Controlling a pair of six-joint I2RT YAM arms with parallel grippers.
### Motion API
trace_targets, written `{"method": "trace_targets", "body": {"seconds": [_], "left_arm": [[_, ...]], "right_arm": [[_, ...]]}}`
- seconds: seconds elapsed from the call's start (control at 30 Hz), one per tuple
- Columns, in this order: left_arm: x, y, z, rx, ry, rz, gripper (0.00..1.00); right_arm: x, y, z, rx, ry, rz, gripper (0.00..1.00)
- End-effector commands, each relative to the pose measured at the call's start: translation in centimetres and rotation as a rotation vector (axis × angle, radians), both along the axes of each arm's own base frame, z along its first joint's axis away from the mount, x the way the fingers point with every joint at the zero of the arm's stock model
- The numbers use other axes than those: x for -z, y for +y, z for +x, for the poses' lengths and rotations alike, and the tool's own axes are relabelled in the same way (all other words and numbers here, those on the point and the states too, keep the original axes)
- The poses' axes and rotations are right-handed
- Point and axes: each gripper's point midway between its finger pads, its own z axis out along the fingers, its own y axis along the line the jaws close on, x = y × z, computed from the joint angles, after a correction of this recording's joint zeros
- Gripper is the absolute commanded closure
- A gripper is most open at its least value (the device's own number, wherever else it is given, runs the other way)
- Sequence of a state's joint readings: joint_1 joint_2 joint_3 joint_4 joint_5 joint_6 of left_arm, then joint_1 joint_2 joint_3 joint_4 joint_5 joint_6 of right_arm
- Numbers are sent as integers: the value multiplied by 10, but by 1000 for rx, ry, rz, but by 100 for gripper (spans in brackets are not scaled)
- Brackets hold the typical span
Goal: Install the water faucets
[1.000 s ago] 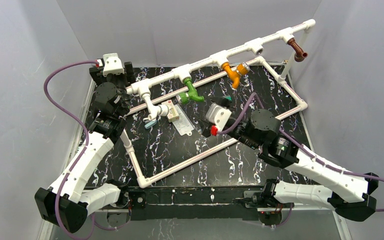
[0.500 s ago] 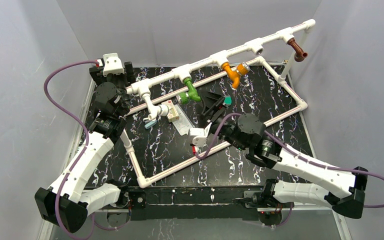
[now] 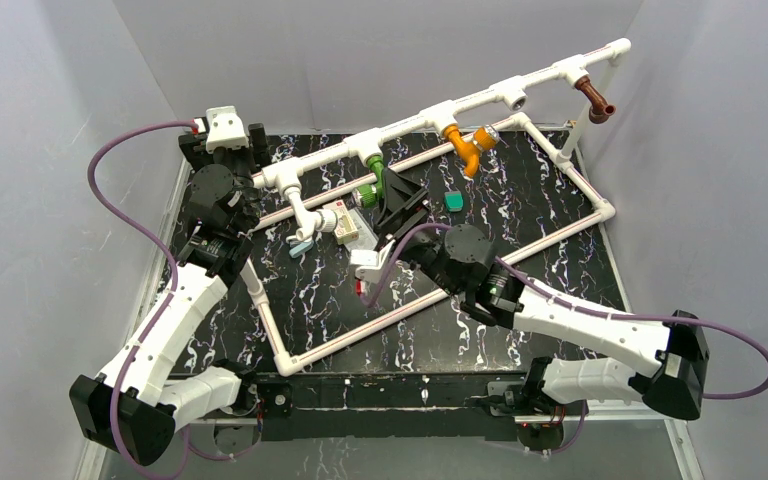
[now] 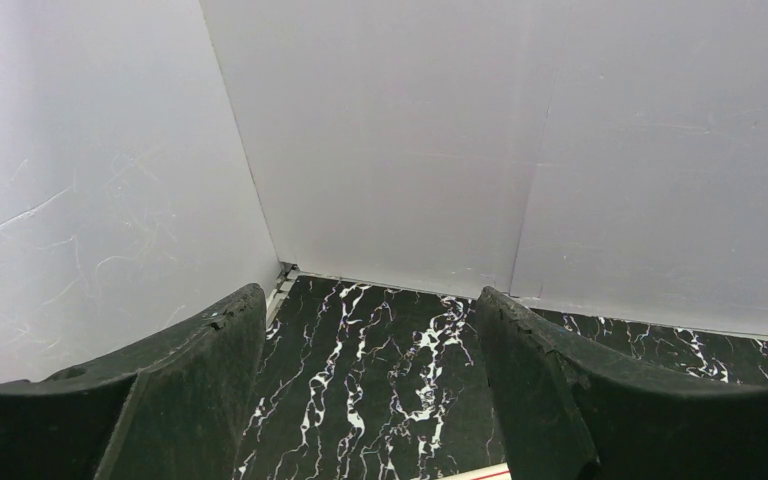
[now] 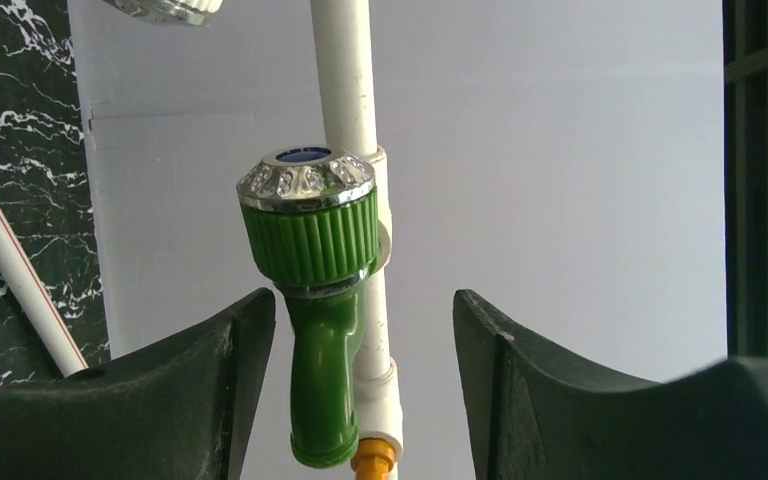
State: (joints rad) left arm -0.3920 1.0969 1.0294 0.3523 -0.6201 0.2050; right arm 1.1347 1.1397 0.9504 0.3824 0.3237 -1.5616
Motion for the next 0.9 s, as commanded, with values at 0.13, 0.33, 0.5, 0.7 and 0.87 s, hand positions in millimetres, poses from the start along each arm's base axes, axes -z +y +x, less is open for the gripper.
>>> {"method": "trace_targets", "body": {"seconds": [0.13,0.33,0.5,0.7,0.87], "left_arm": [[204,-20,-22,113,661,246,26],[204,-20,-21,114,662,244,26],[204,-20,-21,112,661,245,26],[205,-20,-21,112,664,246,26],[204,-20,-21,113,662,245,26]], "right_arm": [[-17,0,5,34,-20,95,37],[-18,0,6,32,6,141,69],[-18,1,6,7,96,257,99],[-23,0,7,-28,242,514,99],[-28,-2,7,-93,478,854,99]]}}
